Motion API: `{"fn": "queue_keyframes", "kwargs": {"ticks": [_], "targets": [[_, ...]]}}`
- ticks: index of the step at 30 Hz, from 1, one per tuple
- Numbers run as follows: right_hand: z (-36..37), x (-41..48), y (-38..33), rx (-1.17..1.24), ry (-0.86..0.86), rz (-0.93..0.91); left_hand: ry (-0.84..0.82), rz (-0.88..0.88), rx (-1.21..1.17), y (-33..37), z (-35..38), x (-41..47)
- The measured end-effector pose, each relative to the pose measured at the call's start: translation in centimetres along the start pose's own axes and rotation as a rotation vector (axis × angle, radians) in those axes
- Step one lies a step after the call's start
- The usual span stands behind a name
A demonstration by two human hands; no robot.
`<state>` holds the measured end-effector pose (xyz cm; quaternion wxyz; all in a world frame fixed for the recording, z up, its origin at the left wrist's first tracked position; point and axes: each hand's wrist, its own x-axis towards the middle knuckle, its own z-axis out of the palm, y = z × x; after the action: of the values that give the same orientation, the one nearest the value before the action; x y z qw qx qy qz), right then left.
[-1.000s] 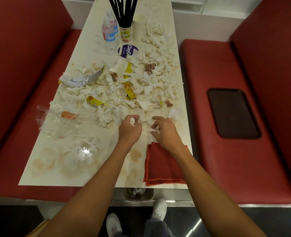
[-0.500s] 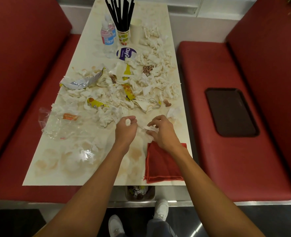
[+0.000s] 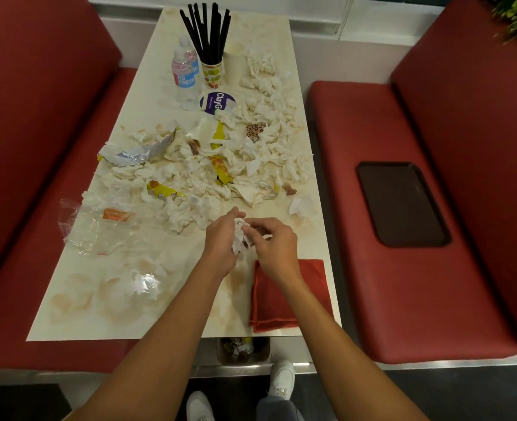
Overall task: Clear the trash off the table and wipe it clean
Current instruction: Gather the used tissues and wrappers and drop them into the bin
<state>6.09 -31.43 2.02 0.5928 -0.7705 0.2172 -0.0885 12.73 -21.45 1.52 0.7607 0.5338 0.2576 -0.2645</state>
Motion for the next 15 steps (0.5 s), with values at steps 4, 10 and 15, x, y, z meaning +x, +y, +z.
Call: {"fn": "queue_keyframes", "kwargs": {"ticks": [4, 10, 15], "targets": [[-0.5, 0.3, 0.6, -0.197, -0.156, -0.041, 0.078, 0.024, 0.076, -0.3, 0.2, 0.7], [-3.6, 2.1, 0.8, -0.068, -0.066, 0.025, 0.155, 0.042, 0.173, -0.3, 0.5, 1.3], [-6.3, 5.7, 2.2, -0.468, 0.192, -0.197, 0.140, 0.078, 0.207, 0.2, 0.6, 1.6]]}}
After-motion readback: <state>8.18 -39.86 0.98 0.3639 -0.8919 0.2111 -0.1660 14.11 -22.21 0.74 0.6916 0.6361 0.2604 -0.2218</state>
